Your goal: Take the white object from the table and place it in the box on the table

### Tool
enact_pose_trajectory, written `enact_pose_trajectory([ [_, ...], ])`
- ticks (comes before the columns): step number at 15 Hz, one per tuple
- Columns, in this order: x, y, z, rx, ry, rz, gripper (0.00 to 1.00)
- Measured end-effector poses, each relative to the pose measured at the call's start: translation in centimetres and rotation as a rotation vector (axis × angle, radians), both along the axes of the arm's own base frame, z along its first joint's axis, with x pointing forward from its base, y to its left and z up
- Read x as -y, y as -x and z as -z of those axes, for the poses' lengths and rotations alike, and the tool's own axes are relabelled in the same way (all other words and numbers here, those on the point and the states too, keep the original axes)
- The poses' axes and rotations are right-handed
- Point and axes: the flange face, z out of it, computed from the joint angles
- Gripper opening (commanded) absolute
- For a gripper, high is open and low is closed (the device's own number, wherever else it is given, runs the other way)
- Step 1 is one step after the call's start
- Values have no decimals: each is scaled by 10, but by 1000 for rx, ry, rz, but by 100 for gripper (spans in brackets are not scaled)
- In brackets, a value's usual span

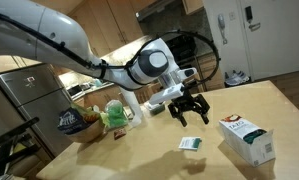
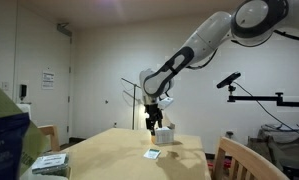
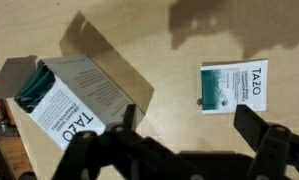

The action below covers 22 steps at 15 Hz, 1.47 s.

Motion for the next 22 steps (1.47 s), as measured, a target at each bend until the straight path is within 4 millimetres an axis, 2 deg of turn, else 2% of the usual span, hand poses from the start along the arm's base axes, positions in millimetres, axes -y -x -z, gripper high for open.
enact_pose_trajectory([
  [6,0,0,4,-7,-2,-6,100],
  [9,-10,-5,8,-2,-50,-148,100],
  [14,-31,-8,38,-44,-163,-355,100],
  [18,-32,-7,55,-77,-177,-371,100],
  [22,-29,-8,51,-64,-161,-341,100],
])
